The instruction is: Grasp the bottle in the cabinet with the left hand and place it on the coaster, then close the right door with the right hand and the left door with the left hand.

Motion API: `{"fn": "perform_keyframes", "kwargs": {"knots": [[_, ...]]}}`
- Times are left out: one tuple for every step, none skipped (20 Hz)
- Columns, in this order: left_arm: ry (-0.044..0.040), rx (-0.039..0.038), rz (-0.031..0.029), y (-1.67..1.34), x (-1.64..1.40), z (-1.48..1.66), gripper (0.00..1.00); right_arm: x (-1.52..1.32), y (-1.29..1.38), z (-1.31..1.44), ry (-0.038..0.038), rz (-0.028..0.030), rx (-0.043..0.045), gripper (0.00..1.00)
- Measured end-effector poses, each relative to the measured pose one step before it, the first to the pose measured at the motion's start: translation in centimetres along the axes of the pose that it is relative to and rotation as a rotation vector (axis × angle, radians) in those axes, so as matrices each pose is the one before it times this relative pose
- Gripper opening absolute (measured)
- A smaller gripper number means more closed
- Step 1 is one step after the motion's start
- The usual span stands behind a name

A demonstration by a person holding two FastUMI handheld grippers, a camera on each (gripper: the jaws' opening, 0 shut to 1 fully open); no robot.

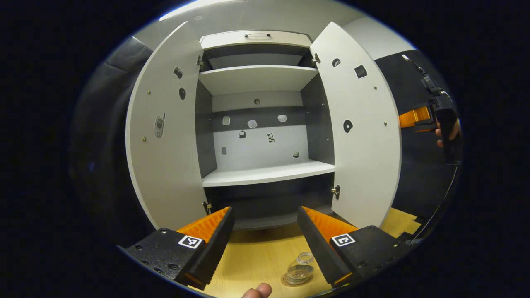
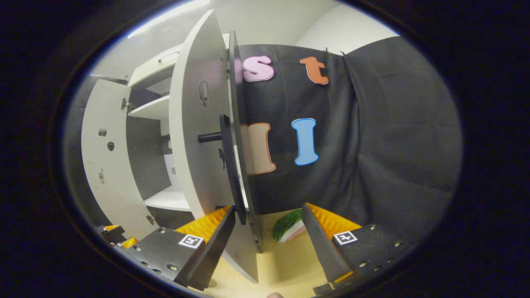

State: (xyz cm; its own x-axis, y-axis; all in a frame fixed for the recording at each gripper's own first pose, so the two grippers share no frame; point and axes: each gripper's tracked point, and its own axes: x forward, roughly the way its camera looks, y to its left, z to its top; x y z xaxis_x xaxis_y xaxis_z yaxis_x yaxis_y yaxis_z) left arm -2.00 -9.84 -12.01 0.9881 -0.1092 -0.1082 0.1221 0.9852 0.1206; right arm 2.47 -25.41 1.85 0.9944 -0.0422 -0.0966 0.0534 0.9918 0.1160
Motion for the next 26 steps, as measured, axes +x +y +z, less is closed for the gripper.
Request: {"fn": "perform_keyframes", "kwargs": {"knots": [[0.00996, 0.00030, 0.00494, 0.062, 0.047, -0.232, 0.98, -0.071, 0.085, -0.101, 0.00083, -0.00047, -0.00395, 0.99], [0.00275, -0.00273, 0.00442, 0.186, 0.023, -0.132, 0.97, 0.016, 0.092, 0.027, -0.00135, 0.00003, -0.00480, 0.99], [0.00218, -0.00489, -0.00124, 0.008, -0.038, -0.029, 0.98, -0.019, 0.186, -0.004, 0.00135, 0.00504, -0.00850, 0.99], [0.00303, -0.00215, -0.00152, 0.015, -0.030, -0.085, 0.97, -0.045, 0.289, 0.032, -0.00075, 0.00402, -0.00881, 0.98], [0.00261, 0.00054, -0.00216, 0.062, -0.089, -0.162, 0.98, -0.050, 0.251, -0.008, -0.00195, 0.00067, -0.01054, 0.98], [0.00174, 0.00001, -0.00298, 0.043, -0.018, -0.071, 0.98, -0.026, 0.218, 0.085, -0.00374, 0.00144, -0.00907, 0.98], [0.00051, -0.00032, -0.00161, 0.081, -0.009, -0.064, 0.98, -0.006, 0.272, -0.080, -0.00189, 0.00146, -0.00275, 0.98], [0.00249, -0.00027, -0.00334, 0.073, -0.096, -0.093, 0.98, -0.037, 0.313, -0.007, -0.00025, 0.00125, 0.00230, 0.98], [0.00085, -0.00215, -0.00092, 0.189, -0.040, -0.023, 0.98, -0.043, 0.330, -0.090, 0.00006, 0.00448, 0.00248, 0.98], [0.00119, -0.00319, -0.00006, 0.201, -0.100, -0.008, 0.98, -0.066, 0.488, -0.074, 0.00028, 0.00837, 0.00192, 0.98], [-0.00050, -0.00334, 0.00131, 0.190, -0.130, -0.040, 0.98, 0.053, 0.682, -0.098, 0.00171, 0.01192, 0.00299, 0.98], [-0.00207, -0.00480, 0.00482, 0.241, -0.124, 0.048, 0.98, 0.057, 0.635, -0.051, 0.00199, 0.01144, 0.00086, 0.98], [0.00114, -0.00456, 0.00322, 0.220, -0.074, -0.018, 0.98, 0.030, 0.774, -0.114, 0.00071, 0.01532, -0.00187, 0.98], [0.00005, -0.00526, 0.00617, 0.263, -0.071, 0.039, 0.97, 0.077, 0.783, -0.091, -0.00183, 0.01714, -0.00282, 0.98], [-0.00293, -0.00582, 0.00520, 0.212, -0.127, 0.084, 0.98, 0.249, 0.828, -0.076, 0.00114, 0.01734, -0.00067, 0.98], [-0.00201, -0.00333, 0.00610, 0.263, -0.078, 0.132, 0.98, 0.293, 0.829, -0.074, 0.00128, 0.01739, 0.00239, 0.98], [-0.00298, -0.00274, 0.00944, 0.322, -0.134, 0.023, 0.98, 0.206, 0.821, -0.236, 0.00628, 0.01808, 0.00438, 0.98], [-0.00173, -0.00347, 0.00801, 0.370, -0.100, 0.132, 0.98, 0.257, 0.524, -0.055, 0.00164, 0.01558, 0.00824, 0.98], [-0.00169, -0.00465, 0.00820, 0.317, -0.107, -0.050, 0.98, 0.155, 0.700, -0.138, -0.00322, 0.01265, 0.00086, 0.98], [-0.00140, -0.00455, 0.00555, 0.380, -0.117, 0.034, 0.98, 0.219, 0.520, 0.084, -0.01241, 0.00696, -0.00542, 0.98], [0.00301, -0.00075, 0.00901, 0.405, -0.116, -0.153, 0.97, 0.328, 0.383, 0.028, -0.00716, 0.00614, -0.00968, 0.98], [0.00196, -0.00197, 0.00731, 0.395, -0.169, -0.173, 0.98, 0.188, 0.322, 0.020, -0.00735, 0.00428, -0.00792, 0.98], [0.00439, -0.00487, 0.00722, 0.336, -0.153, -0.161, 0.97, 0.128, 0.375, -0.108, 0.00081, 0.00400, -0.00527, 0.99], [0.00284, -0.00607, 0.00766, 0.352, -0.150, -0.080, 0.97, 0.189, 0.402, 0.005, -0.00044, 0.00562, -0.00415, 0.99], [0.00353, -0.00609, 0.00731, 0.289, -0.182, -0.120, 0.97, 0.299, 0.361, -0.070, -0.00082, 0.00228, -0.00558, 0.98], [-0.00030, -0.00250, 0.01000, 0.389, -0.131, 0.033, 0.98, 0.294, 0.478, 0.006, 0.00008, 0.00857, -0.00128, 0.98]]}}
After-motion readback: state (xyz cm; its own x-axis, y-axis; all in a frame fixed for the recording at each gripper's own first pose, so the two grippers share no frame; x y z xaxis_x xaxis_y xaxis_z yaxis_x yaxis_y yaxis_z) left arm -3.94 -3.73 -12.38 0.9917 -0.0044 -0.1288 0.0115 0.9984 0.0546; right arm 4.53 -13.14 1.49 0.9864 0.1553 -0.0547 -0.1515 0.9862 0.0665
